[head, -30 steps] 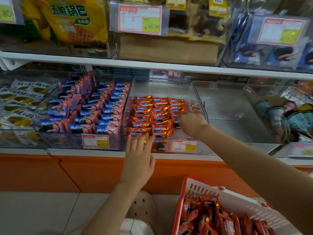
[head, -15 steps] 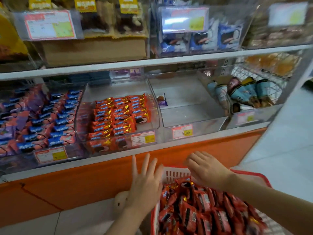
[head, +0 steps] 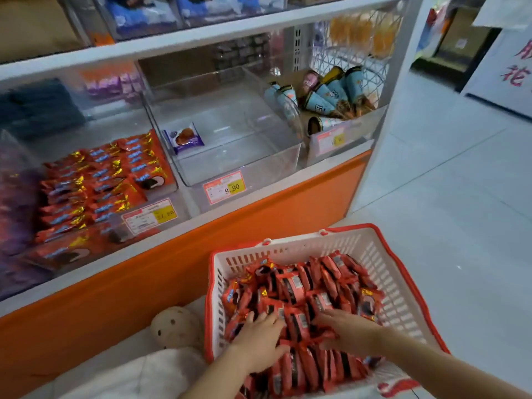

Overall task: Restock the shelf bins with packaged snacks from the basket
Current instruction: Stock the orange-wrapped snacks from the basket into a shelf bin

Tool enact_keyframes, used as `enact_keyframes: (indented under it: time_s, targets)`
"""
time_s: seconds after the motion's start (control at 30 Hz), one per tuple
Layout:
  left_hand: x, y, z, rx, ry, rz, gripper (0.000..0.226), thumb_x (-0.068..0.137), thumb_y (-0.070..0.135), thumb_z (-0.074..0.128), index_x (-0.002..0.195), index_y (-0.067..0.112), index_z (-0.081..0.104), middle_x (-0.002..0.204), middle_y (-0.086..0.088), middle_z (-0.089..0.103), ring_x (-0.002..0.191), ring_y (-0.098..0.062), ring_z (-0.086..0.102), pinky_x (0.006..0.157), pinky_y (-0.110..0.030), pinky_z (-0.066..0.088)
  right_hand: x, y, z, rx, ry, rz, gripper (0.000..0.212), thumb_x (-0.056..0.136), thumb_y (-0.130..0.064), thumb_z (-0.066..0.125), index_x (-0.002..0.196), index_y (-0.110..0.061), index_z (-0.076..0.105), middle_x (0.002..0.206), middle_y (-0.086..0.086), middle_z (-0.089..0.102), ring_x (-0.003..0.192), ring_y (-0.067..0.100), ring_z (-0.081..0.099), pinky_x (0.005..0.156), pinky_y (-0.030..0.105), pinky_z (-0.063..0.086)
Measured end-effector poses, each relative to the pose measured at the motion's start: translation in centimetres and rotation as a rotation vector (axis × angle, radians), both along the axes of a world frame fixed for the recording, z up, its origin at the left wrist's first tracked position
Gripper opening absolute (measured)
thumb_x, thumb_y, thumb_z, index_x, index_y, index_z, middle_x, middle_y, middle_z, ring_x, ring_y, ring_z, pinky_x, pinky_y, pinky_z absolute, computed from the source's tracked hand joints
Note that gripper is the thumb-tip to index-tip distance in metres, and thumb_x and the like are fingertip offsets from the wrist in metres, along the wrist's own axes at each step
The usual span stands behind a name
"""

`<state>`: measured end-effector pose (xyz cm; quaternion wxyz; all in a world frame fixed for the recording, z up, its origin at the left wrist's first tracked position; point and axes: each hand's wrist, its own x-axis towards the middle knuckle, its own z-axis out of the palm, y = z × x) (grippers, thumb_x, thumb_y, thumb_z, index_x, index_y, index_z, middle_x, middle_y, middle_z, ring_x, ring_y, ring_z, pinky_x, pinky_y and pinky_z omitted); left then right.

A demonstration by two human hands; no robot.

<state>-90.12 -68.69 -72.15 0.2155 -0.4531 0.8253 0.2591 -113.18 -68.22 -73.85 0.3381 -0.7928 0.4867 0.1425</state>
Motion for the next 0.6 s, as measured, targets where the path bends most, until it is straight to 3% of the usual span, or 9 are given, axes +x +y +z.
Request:
enact_keyframes:
  time_s: [0.07,0.17,0.27,0.37,0.6]
  targets:
    - [-1.0,0.3,-0.8,0.107,-0.017,-0.028,0.061,0.097,0.047,0.042,0.145,0.012,0.032,0.150,-0.009,0.032,0.138,-0.028,0.026,0.114,-0.047,0.016,0.1,1.1,-0.9,0.097,0.027,0.008,0.067,0.089,-0.049,0.058,0.145,-0.026,0.031,0.147,0.000,0.036,0.135,0.020,0.035,0.110,0.033,0.031]
    - [-2.1,0.8,-1.6,0.141,-0.049,-0.039,0.058,0.095,0.042,0.051,0.141,0.010,0.037,0.144,-0.011,0.038,0.134,-0.028,0.032,0.111,-0.045,0.023,0.2,2.1,-2.2,0.072,0.073,0.060,0.073,0.081,-0.041,0.067,0.144,-0.034,0.030,0.143,0.000,0.043,0.131,0.021,0.041,0.110,0.036,0.033]
    - [-2.4,1.1,-2.0,0.112,-0.065,0.010,0.047,0.094,0.030,0.053,0.136,0.009,0.045,0.139,-0.013,0.044,0.129,-0.030,0.039,0.109,-0.043,0.028,0.4,2.2,-2.4,-0.013,0.106,0.051,0.059,0.085,-0.026,0.062,0.139,-0.025,0.040,0.138,0.005,0.048,0.126,0.026,0.045,0.107,0.038,0.036]
    - [-2.4,1.4,-1.9,0.121,-0.050,0.090,0.039,0.094,0.027,0.055,0.129,0.009,0.053,0.134,-0.012,0.049,0.125,-0.030,0.044,0.107,-0.041,0.032,0.3,2.0,-1.9,-0.047,0.120,0.041,0.051,0.085,-0.034,0.065,0.131,-0.017,0.049,0.132,0.006,0.052,0.121,0.026,0.047,0.103,0.037,0.039]
    - [-2.5,2.2,-1.4,0.198,0.084,0.303,0.036,0.089,0.019,0.062,0.124,0.017,0.053,0.126,-0.003,0.057,0.117,-0.022,0.051,0.098,-0.033,0.039,-0.9,1.0,-0.4,-0.090,0.078,-0.170,0.041,0.084,-0.040,0.066,0.116,-0.020,0.050,0.117,-0.001,0.057,0.107,0.020,0.055,0.087,0.034,0.047]
